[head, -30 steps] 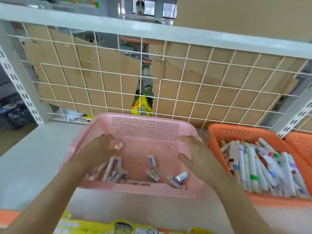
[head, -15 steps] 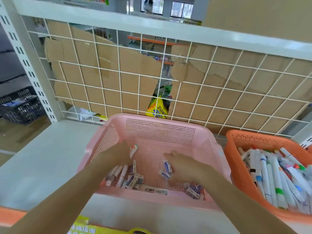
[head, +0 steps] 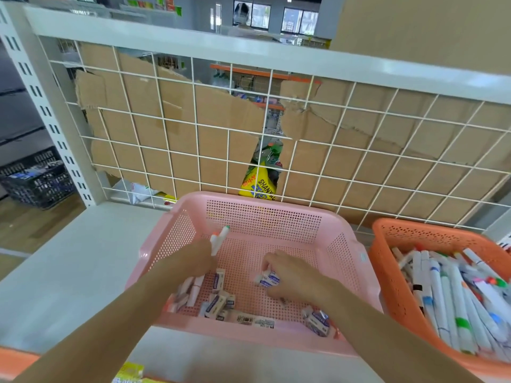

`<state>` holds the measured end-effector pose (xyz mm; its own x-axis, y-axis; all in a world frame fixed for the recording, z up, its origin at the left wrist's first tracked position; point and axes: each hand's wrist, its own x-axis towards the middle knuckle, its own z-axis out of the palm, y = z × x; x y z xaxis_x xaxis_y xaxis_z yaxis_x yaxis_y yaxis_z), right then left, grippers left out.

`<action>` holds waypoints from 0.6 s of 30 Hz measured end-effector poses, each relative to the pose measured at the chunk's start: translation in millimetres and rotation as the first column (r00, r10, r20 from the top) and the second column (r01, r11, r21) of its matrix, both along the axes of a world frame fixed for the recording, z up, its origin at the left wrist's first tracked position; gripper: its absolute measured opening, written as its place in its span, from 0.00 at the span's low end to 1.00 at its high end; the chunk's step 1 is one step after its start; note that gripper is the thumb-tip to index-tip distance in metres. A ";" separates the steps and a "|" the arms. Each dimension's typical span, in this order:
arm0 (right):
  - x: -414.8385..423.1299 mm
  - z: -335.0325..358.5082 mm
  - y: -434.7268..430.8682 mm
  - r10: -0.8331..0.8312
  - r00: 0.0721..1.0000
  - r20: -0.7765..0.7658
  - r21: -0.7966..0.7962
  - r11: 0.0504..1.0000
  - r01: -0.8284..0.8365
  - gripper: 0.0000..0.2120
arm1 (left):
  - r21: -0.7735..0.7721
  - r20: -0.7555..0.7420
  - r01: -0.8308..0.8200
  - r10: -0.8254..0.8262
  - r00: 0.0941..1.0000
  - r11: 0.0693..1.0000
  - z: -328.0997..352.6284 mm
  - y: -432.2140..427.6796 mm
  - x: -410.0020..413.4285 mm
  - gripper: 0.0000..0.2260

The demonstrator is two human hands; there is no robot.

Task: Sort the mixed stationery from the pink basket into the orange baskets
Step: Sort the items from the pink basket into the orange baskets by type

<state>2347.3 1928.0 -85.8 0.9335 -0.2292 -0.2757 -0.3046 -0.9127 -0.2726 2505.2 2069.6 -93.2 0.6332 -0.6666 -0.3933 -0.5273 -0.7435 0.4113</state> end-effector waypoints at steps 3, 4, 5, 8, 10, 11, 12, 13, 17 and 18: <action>0.4 0.7 -0.6 -0.038 0.999 0.003 0.011 0.999 0.038 0.20 | -0.151 0.000 -0.111 0.112 0.994 0.982 9.2 -2.9 -4.8 0.14; 0.5 0.9 -1.3 -0.054 0.998 0.013 0.013 0.998 0.054 0.18 | -0.208 0.013 -0.126 0.131 0.991 0.970 12.2 -4.2 -6.1 0.15; 0.4 2.3 -1.9 -0.074 0.997 0.024 0.018 0.997 0.073 0.17 | -0.258 0.031 -0.121 0.133 0.991 0.959 15.4 -4.9 -6.8 0.14; -1.8 10.4 -5.4 -0.127 0.988 0.087 0.030 0.992 0.125 0.16 | -0.365 0.056 -0.086 0.114 0.992 0.927 25.0 -4.1 -8.4 0.15; -5.9 20.6 -7.9 -0.156 0.974 0.167 0.039 0.988 0.151 0.18 | -0.414 0.062 -0.067 0.102 0.993 0.908 29.8 -3.5 -9.9 0.16; -9.2 26.4 -9.2 -0.173 0.961 0.214 0.049 0.985 0.167 0.18 | -0.431 0.071 -0.054 0.094 0.993 0.901 32.3 -3.1 -11.1 0.16; -13.0 31.4 -10.8 -0.193 0.947 0.256 0.052 0.981 0.186 0.18 | -0.443 0.084 -0.038 0.084 0.993 0.896 34.7 -2.7 -12.6 0.16; -17.6 36.6 -12.0 -0.210 0.933 0.293 0.041 0.977 0.207 0.17 | -0.453 0.100 -0.024 0.077 0.992 0.891 36.3 -2.1 -13.7 0.16; -44.8 49.8 -20.8 -0.289 0.857 0.427 -0.026 0.943 0.331 0.17 | -0.521 0.110 -0.005 0.073 0.991 0.854 41.8 -2.4 -23.0 0.14; -54.0 52.5 -23.3 -0.313 0.834 0.455 -0.018 0.933 0.360 0.18 | -0.538 0.100 -0.003 0.068 0.993 0.843 42.9 -3.8 -26.4 0.12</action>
<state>2293.2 1904.7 -33.3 0.8110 -0.5557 0.1830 -0.4689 -0.8044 -0.3647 2478.8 2065.8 -50.3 0.6781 -0.7290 0.0932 -0.5710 -0.4427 0.6914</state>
